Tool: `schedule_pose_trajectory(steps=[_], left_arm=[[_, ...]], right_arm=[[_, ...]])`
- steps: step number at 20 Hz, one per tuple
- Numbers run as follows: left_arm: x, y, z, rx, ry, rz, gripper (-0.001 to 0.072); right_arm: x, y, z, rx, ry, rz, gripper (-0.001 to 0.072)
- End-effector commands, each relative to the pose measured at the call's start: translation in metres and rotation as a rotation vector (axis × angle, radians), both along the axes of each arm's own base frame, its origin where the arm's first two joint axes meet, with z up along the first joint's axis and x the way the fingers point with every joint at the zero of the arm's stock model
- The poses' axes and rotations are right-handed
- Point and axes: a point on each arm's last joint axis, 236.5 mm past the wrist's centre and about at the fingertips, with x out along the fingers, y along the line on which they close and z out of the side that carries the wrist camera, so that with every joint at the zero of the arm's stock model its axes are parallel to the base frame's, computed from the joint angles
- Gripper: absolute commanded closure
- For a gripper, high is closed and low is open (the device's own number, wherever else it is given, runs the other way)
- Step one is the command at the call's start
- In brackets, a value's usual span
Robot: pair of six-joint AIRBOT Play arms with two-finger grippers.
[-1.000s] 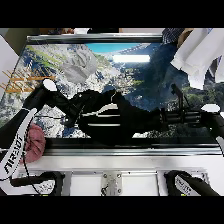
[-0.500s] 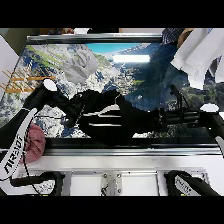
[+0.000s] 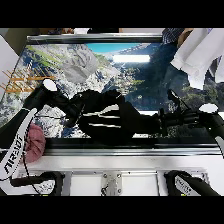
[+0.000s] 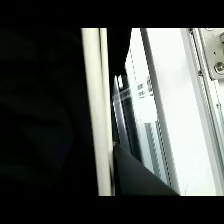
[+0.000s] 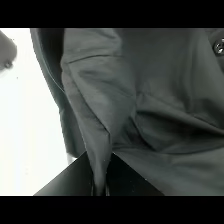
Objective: Fold the clothes and pants, and hang the long-sleeved shirts on hangers.
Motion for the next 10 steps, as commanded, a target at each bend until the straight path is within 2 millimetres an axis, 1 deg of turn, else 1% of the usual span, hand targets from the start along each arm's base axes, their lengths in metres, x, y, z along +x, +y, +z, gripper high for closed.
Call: schedule_pose_trajectory(steps=[1,3,6,8,10], left_arm=[[0.0,0.0,0.0,0.004,0.005,0.006,0.0695],[0.0,0.0,0.0,0.004,0.005,0.006,0.0695],[0.0,0.0,0.0,0.004,0.005,0.006,0.0695],[0.0,0.0,0.0,0.004,0.005,0.006,0.0694],[0.0,0.0,0.0,0.004,0.004,0.006,0.0694]], right_arm=[[0.0,0.0,-0.001,-0.015,-0.171,0.08,0.0696],[0.0,0.0,-0.001,-0.021,-0.247,0.113,0.0696],[0.014,-0.003,-0.003,-0.049,-0.328,0.093,0.0696],[0.023,-0.001,0.004,-0.028,-0.368,0.062,0.0696],[0.031,0.003,0.017,0.023,-0.386,0.023,0.0698]])
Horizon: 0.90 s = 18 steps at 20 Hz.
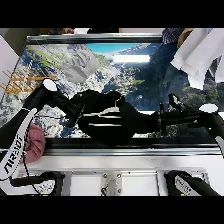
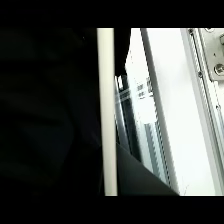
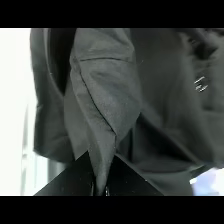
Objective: Fold the clothes and pants, and hang the long-sleeved shirts on hangers.
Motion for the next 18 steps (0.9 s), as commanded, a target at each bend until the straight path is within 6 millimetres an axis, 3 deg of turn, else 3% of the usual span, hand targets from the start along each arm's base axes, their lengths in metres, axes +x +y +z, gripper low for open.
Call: schedule_pose_trajectory(steps=[1,6,7,8,9,10,14,18], left_arm=[[0.0,0.0,0.0,0.002,0.0,0.0,0.0694],[0.001,0.0,-0.001,0.019,0.024,0.034,0.0693],[0.003,0.0,-0.001,0.042,0.052,0.084,0.0561],[0.008,-0.001,-0.003,0.068,0.075,0.153,0.0283],[0.017,-0.002,-0.006,0.102,0.107,0.255,0.0108],[0.024,-0.003,-0.008,0.124,0.128,0.33,0.0065],[0.042,-0.001,-0.007,0.142,0.133,0.469,0.0066],[0.067,0.021,0.02,0.105,0.036,0.611,0.0066]], right_arm=[[0.016,0.005,0.019,0.072,-0.076,-0.043,0.0699],[0.016,0.005,0.02,0.076,-0.074,-0.042,0.07],[0.016,0.005,0.02,0.076,-0.074,-0.042,0.07],[0.016,0.005,0.02,0.076,-0.074,-0.042,0.0699],[0.016,0.005,0.02,0.076,-0.071,-0.043,0.0699],[0.016,0.005,0.02,0.076,-0.071,-0.043,0.07],[0.015,0.005,0.018,0.074,-0.039,-0.052,0.07],[0.012,0.002,0.012,0.048,-0.016,-0.05,0.07]])
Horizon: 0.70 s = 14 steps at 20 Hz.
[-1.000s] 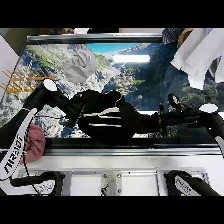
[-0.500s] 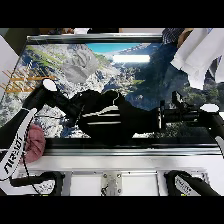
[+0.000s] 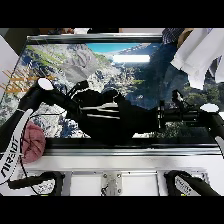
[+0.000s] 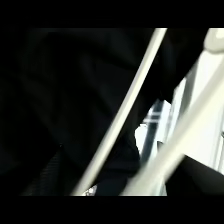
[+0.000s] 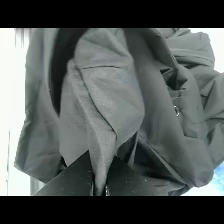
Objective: Fold the clothes and pants, and hang the long-sleeved shirts on hangers.
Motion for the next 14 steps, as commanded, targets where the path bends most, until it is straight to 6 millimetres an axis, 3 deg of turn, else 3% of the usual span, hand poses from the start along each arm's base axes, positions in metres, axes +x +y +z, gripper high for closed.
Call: schedule_pose_trajectory(steps=[1,7,11,14], left_arm=[[0.02,0.019,0.022,0.005,-0.071,0.137,0.0066],[0.024,0.048,0.051,0.004,-0.105,0.264,0.0094],[0.049,0.086,0.073,-0.005,-0.123,0.537,0.0094],[0.055,0.112,0.092,-0.034,-0.088,0.768,0.0094]], right_arm=[[-0.002,-0.002,-0.006,-0.025,0.029,-0.001,0.07],[-0.002,-0.002,-0.005,-0.016,0.067,-0.017,0.07],[0.001,-0.003,0.001,-0.013,0.092,-0.051,0.0702],[0.013,-0.008,0.019,-0.02,0.075,-0.122,0.0702]])
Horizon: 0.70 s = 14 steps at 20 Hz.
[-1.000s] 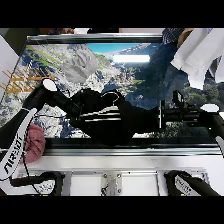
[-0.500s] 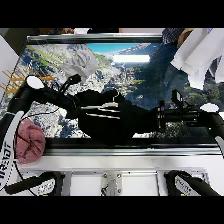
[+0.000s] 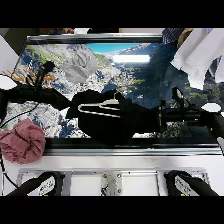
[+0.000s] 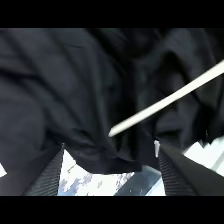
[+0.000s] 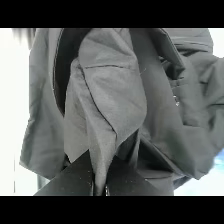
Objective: Fold the clothes and pants, and hang the long-sleeved shirts on hangers.
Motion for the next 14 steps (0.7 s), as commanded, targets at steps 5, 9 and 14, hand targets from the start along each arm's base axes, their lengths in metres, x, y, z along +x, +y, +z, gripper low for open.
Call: schedule_pose_trajectory(steps=[5,9,14], left_arm=[[-0.038,-0.006,-0.006,-0.134,0.188,0.366,0.0094],[-0.094,-0.075,-0.064,-0.17,0.398,0.407,0.0094],[-0.151,-0.163,-0.116,-0.217,0.602,0.351,0.0093]], right_arm=[[0.027,-0.011,0.04,-0.01,-0.04,-0.172,0.0702],[0.026,-0.011,0.041,-0.003,-0.024,-0.179,0.0702],[0.026,-0.011,0.041,0.002,-0.009,-0.185,0.0702]])
